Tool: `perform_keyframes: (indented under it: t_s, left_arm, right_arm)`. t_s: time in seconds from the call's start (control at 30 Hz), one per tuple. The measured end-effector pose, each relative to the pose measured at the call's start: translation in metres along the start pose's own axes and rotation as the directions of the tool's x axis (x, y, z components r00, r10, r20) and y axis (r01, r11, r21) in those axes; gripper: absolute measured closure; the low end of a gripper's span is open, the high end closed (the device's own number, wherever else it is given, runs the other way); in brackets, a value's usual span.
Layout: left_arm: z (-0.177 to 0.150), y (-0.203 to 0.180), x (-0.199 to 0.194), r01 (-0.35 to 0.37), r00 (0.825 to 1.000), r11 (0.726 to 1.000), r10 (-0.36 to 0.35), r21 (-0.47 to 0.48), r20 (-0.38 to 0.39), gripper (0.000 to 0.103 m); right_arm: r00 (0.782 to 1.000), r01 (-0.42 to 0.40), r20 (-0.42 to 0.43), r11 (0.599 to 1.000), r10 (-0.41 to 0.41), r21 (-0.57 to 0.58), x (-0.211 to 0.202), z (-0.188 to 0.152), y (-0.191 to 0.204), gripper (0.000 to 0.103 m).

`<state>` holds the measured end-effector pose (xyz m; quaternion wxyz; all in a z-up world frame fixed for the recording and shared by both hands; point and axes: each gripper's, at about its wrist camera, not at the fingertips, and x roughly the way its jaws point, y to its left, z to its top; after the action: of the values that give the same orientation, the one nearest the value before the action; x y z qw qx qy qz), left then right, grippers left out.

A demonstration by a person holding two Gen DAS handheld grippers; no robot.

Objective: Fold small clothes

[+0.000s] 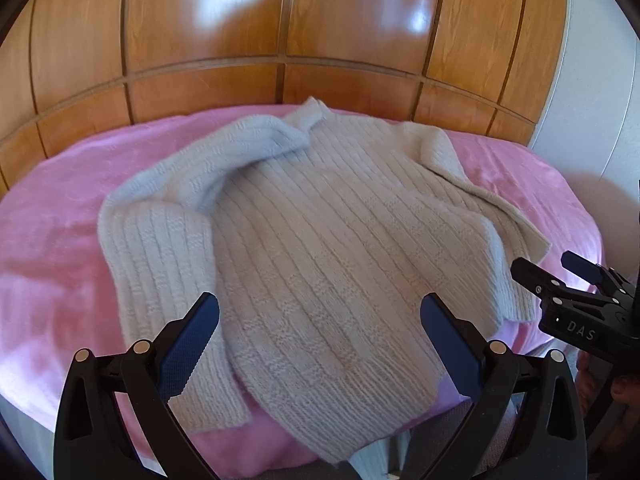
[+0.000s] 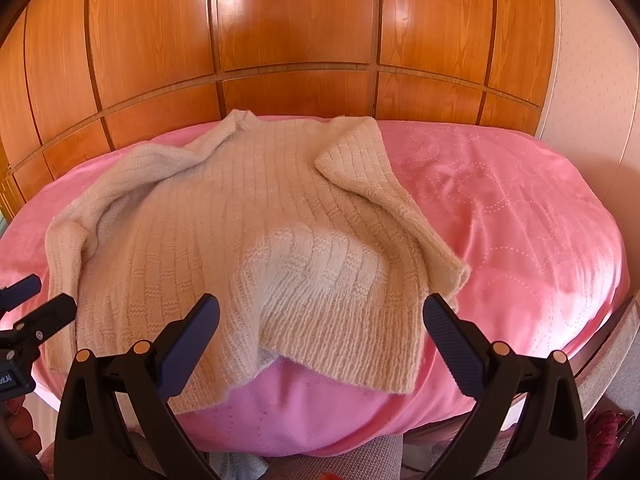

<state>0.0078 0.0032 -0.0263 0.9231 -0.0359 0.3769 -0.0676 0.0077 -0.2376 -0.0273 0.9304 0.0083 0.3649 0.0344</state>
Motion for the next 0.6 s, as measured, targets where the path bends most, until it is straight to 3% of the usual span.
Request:
perform_keyframes:
  t_s: [0.27, 0.4, 0.6]
  left_arm:
    - [0.0, 0.017, 0.008, 0.027, 0.999, 0.998, -0.029, -0.049, -0.044, 0.003]
    - [-0.003, 0.044, 0.006, 0.058, 0.998, 0.99, -0.06, -0.13, -0.012, 0.003]
    - [0.0, 0.1, 0.001, -0.07, 0.996, 0.967, 0.083, -0.246, 0.039, 0.003]
  right_arm:
    - [1.0, 0.002, 0.0, 1.0, -0.002, -0.015, 0.005, 0.002, 0.002, 0.002]
    - [1.0, 0.009, 0.018, 1.0, -0.008, -0.029, 0.011, 0.006, 0.003, 0.002]
    - [0.999, 0.018, 0.045, 0.996, -0.014, -0.082, 0.034, 0.02, 0.014, 0.002]
